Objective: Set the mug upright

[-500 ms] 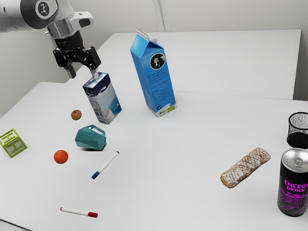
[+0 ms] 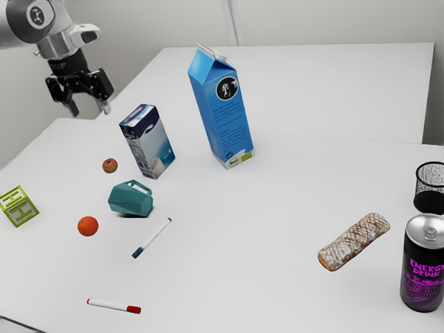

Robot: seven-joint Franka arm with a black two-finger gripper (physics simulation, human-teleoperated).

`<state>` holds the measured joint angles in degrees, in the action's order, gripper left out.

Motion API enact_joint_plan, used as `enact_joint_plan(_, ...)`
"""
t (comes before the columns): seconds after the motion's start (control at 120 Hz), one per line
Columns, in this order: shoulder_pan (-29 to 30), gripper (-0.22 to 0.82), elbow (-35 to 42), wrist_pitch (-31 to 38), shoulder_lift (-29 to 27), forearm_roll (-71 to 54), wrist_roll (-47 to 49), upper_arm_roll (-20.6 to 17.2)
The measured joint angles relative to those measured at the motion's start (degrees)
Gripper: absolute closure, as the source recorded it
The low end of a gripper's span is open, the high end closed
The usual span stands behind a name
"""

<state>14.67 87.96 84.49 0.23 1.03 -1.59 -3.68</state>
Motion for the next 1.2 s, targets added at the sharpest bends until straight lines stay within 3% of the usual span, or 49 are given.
enact_joint_plan(0.158, 5.7, 0.02, -0.7, 0.3, 4.3, 1.5, -2.5, 0.1)
enact_joint_plan(0.525, 10.6, 0.02, 1.6, 5.3, 10.4, 7.2, -10.0, 0.4)
enact_joint_plan(1.2, 16.1, 0.04, 15.4, 21.6, 15.5, 19.8, -24.6, 0.6)
